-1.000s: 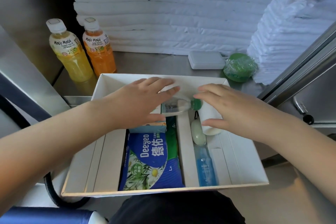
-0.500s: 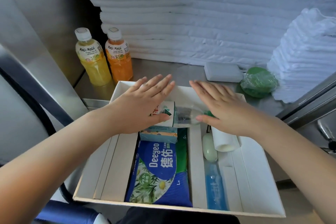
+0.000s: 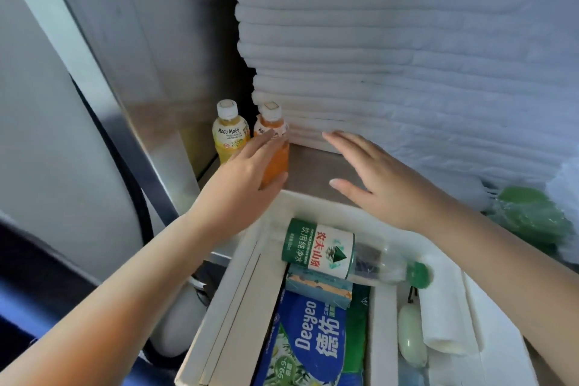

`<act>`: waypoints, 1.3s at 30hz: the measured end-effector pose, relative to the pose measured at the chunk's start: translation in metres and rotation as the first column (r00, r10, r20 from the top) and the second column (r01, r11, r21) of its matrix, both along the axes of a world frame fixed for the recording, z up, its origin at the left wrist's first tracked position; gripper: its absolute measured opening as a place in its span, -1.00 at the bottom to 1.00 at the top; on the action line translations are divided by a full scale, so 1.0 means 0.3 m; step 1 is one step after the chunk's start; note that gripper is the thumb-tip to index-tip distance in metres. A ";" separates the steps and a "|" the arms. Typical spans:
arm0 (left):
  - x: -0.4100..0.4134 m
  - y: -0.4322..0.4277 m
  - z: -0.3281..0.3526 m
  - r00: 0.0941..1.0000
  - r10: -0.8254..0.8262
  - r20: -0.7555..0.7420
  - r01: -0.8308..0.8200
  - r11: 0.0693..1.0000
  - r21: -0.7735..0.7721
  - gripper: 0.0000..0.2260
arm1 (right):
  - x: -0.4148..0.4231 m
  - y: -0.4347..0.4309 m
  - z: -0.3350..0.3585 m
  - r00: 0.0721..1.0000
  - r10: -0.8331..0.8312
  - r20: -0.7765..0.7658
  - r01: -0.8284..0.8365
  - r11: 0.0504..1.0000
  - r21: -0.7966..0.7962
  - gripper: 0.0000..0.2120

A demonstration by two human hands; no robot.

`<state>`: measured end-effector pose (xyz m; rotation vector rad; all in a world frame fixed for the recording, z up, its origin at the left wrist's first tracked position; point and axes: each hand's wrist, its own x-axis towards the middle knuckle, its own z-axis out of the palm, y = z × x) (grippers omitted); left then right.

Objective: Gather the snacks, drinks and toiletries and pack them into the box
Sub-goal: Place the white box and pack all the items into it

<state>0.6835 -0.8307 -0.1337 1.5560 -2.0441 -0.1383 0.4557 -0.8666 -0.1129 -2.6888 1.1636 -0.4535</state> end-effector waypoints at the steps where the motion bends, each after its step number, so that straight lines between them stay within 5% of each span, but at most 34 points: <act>1: 0.005 0.008 -0.004 1.000 0.023 -0.016 -0.023 1.000 0.018 -0.50 | 0.047 -0.038 0.006 0.999 0.022 0.030 -0.021 0.999 -0.033 -0.40; 6: -0.008 0.077 -0.064 1.000 0.016 0.012 -0.018 0.995 0.097 -0.42 | 0.266 -0.218 0.018 0.992 0.111 0.064 -0.100 0.984 -0.150 -0.35; 11: -0.013 0.103 -0.107 0.999 -0.034 -0.039 0.042 0.976 0.215 -0.54 | 0.333 -0.287 -0.045 0.975 0.167 0.149 -0.156 0.984 -0.084 -0.32; 22: -0.014 0.103 -0.104 1.000 -0.022 0.012 0.019 0.984 0.177 -0.51 | 0.245 -0.293 -0.069 0.938 0.082 0.337 -0.106 0.993 0.053 -0.22; 29: -0.032 0.136 -0.027 0.998 0.045 0.052 -0.044 0.999 -0.023 -0.45 | 0.037 -0.159 0.066 0.783 0.028 0.621 -0.045 0.999 0.012 -0.20; 39: -0.156 0.167 0.075 0.990 -0.121 -0.073 0.123 0.992 0.026 -0.11 | -0.064 0.091 0.105 0.696 -0.008 0.718 -0.113 0.986 0.120 -0.25</act>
